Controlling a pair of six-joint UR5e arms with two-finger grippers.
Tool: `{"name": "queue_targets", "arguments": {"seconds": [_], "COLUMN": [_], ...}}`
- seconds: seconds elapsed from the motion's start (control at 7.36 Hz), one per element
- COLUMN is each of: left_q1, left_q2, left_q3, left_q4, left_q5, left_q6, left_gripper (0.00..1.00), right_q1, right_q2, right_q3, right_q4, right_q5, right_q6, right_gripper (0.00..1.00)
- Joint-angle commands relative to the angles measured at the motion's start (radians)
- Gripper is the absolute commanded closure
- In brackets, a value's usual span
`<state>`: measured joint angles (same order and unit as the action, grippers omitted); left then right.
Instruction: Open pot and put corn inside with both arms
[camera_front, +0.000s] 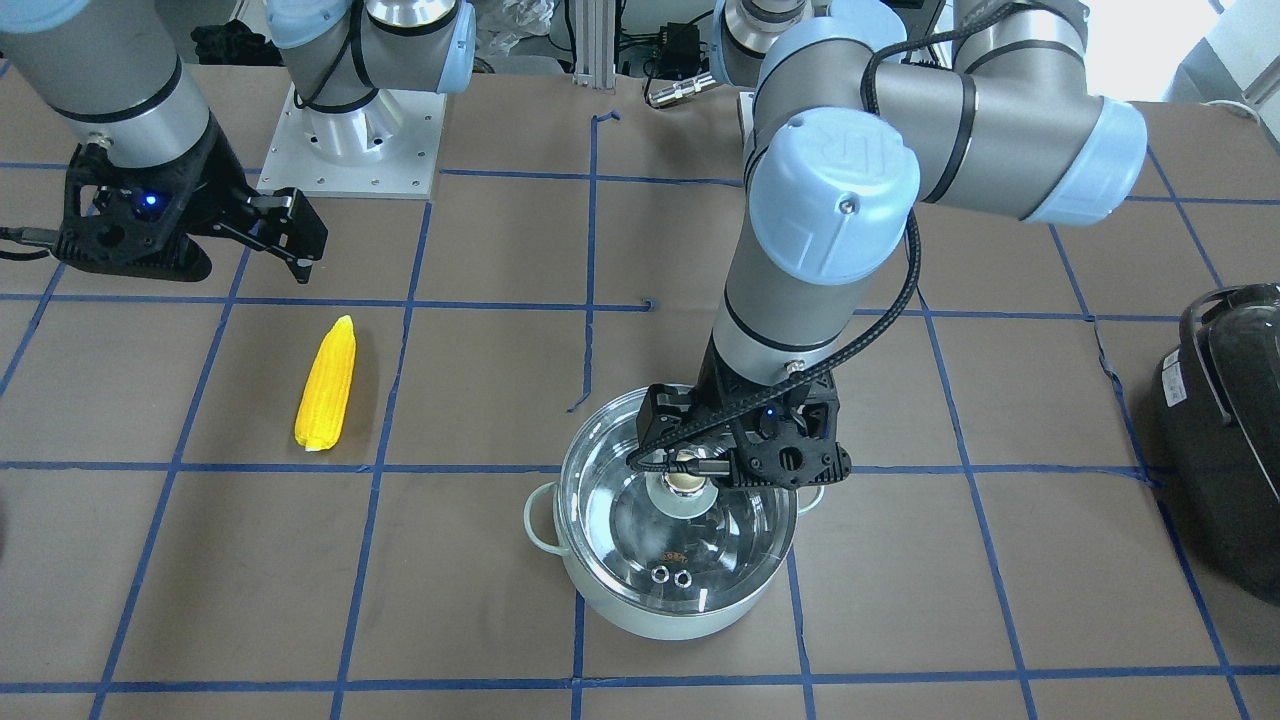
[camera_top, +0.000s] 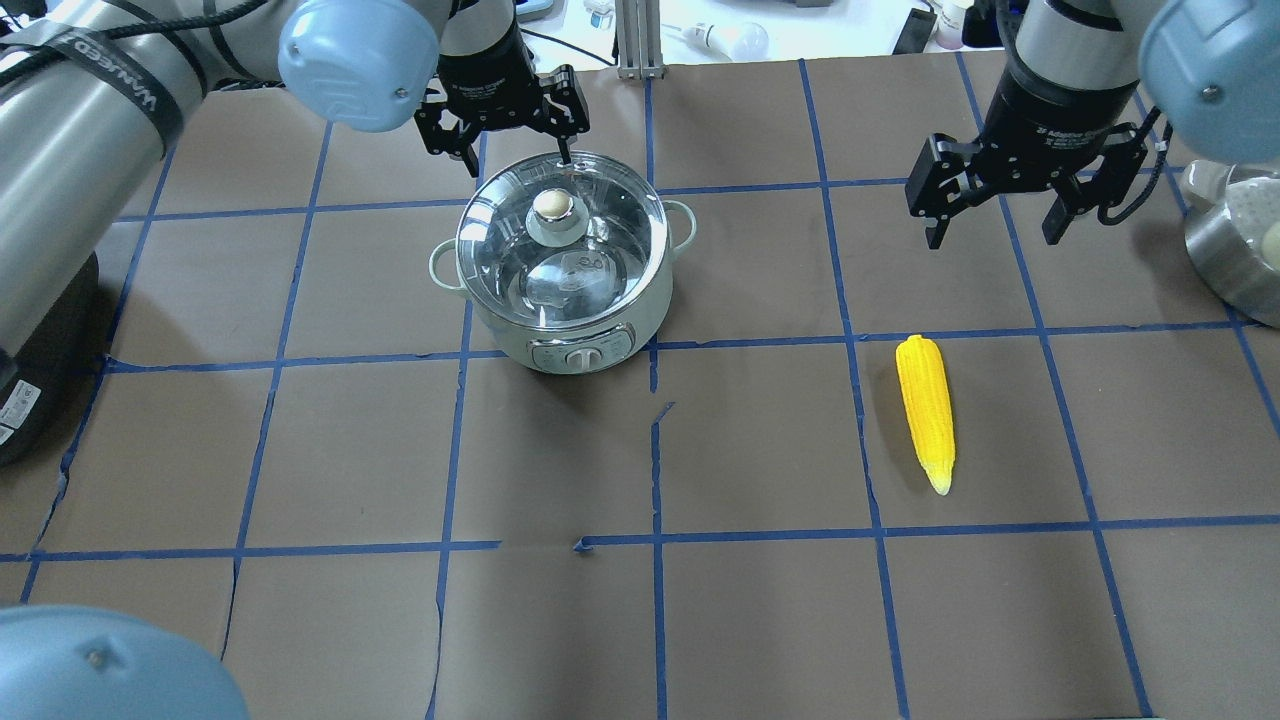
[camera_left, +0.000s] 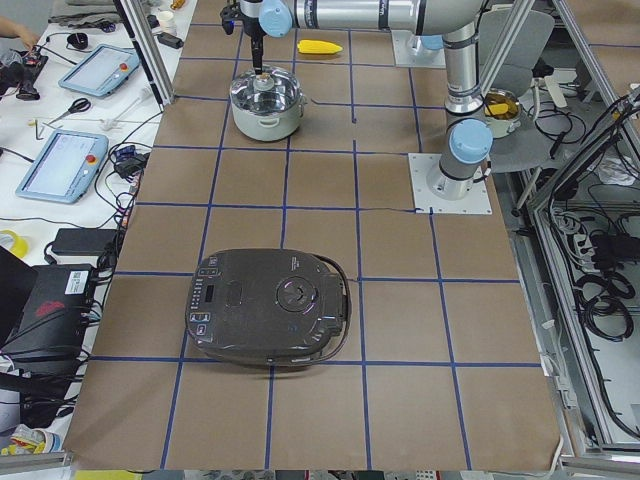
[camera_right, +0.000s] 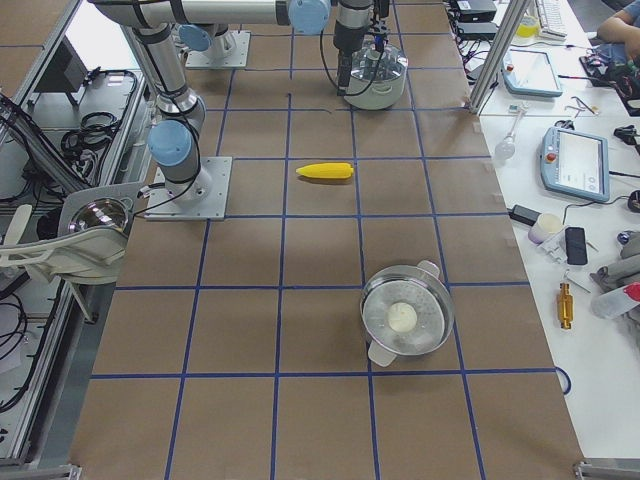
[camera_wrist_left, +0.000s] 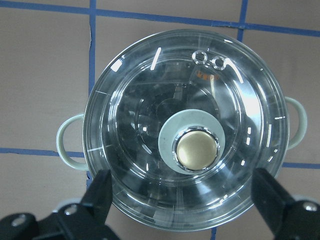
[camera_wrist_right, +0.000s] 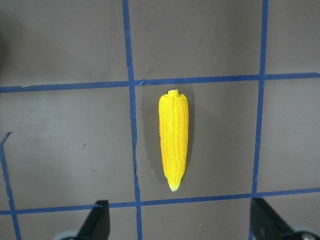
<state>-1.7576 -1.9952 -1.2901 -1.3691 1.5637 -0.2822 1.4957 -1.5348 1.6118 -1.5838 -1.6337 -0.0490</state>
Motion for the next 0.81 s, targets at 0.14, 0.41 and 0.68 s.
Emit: {"name": "queue_targets", "arguments": {"seconds": [0.14,0.41,0.68], "left_q1": [-0.010,-0.011,-0.013], "left_q2": [-0.054,-0.077,-0.088], "left_q3": [0.000,-0.005,-0.005], "left_q4": [0.031,0.031,0.033], "left_q5": [0.003,0.003,0.003], "left_q6": [-0.006,-0.003,-0.005], "left_gripper": [0.03,0.06,0.11], "right_q1": [-0.038,-0.064,-0.094], "right_q2": [0.025,0.074,0.128], "right_q3": [0.244,0.344,0.431], "right_q4": [-0.310,-0.404,-0.536], "right_q5": [0.008,0.012,0.037], "right_q6": [-0.127,-0.138,-0.132], "right_gripper": [0.00,0.01,0.00]}}
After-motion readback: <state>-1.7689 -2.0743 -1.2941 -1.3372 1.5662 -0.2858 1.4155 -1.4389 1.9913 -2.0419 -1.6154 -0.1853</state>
